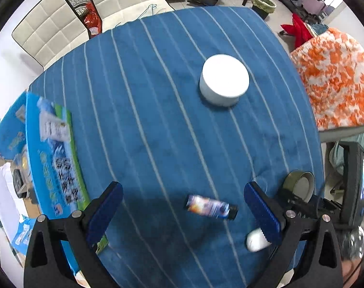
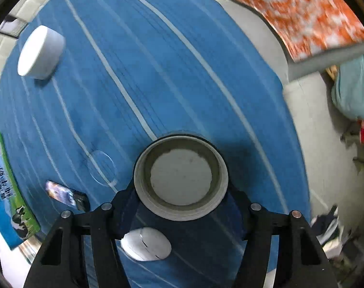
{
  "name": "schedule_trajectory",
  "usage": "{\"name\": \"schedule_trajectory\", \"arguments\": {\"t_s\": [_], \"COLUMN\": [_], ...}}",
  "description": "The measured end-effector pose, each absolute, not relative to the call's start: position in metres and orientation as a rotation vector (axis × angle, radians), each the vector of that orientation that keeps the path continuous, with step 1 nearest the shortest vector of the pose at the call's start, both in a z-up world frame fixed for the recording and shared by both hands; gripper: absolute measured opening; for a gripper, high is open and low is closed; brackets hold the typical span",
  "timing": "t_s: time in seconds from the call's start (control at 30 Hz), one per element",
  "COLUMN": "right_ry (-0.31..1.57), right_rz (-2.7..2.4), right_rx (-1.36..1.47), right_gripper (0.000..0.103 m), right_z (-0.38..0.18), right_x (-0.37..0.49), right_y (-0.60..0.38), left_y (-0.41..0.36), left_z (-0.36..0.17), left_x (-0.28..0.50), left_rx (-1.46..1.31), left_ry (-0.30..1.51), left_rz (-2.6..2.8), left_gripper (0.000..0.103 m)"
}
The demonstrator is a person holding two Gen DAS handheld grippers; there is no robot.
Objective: Organize rigid objects
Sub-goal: 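Grasp the white lid with the left tool while the right tool grasps the white cup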
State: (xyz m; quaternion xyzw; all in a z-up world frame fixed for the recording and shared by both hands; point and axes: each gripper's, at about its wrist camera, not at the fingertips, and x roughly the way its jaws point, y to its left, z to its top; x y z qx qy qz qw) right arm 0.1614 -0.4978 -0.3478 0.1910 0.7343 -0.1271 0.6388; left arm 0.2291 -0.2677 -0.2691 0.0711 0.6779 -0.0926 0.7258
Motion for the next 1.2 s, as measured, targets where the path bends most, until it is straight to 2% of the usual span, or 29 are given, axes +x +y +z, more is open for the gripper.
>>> {"name": "schedule_trajectory", "arguments": {"t_s": [0.23,0.5,0.6,0.63,0.67,0.7,0.77,0.8,1.0,1.07,1.2], "right_ry": [1.630,1.630,1.642,1.643,1.644,1.644,1.644,1.643,1.620,1.620,1.624], "right_rz": [-0.211,-0.224,-0.210,-0.198,-0.193,-0.192,-0.201,-0.212,-0.277,-0.284,-0.291], "right_rx": [0.332,0.313,0.324,0.329,0.335,0.340,0.342,0.341,0.263,0.269,0.275], "right_gripper": [0.066,0.067,0.070,0.073,0.074,0.074,0.074,0.074,0.070,0.067,0.067], "right_z": [-0.345,-0.350,-0.353,-0.353,-0.353,-0.353,-0.354,-0.354,-0.352,-0.351,-0.351], "right_x": [0.224,0.273,0.276,0.277,0.277,0.277,0.278,0.278,0.280,0.280,0.279], "right_y": [-0.509,-0.533,-0.538,-0.539,-0.540,-0.542,-0.544,-0.544,-0.532,-0.529,-0.528], "left_y": [-0.295,-0.339,-0.347,-0.350,-0.351,-0.355,-0.359,-0.357,-0.339,-0.340,-0.338], "left_z": [-0.281,-0.331,-0.351,-0.357,-0.360,-0.363,-0.358,-0.355,-0.353,-0.352,-0.350], "left_x": [0.291,0.341,0.347,0.348,0.348,0.348,0.343,0.339,0.319,0.319,0.319], "left_rx": [0.034,0.088,0.112,0.125,0.136,0.169,0.235,0.236,0.273,0.257,0.217], "left_ry": [1.487,1.552,1.598,1.604,1.606,1.600,1.548,1.540,1.507,1.507,1.510], "left_rz": [-0.222,-0.249,-0.265,-0.267,-0.271,-0.262,-0.273,-0.284,-0.299,-0.290,-0.273], "left_gripper": [0.103,0.103,0.103,0.099,0.087,0.087,0.070,0.065,0.068,0.066,0.065]}}
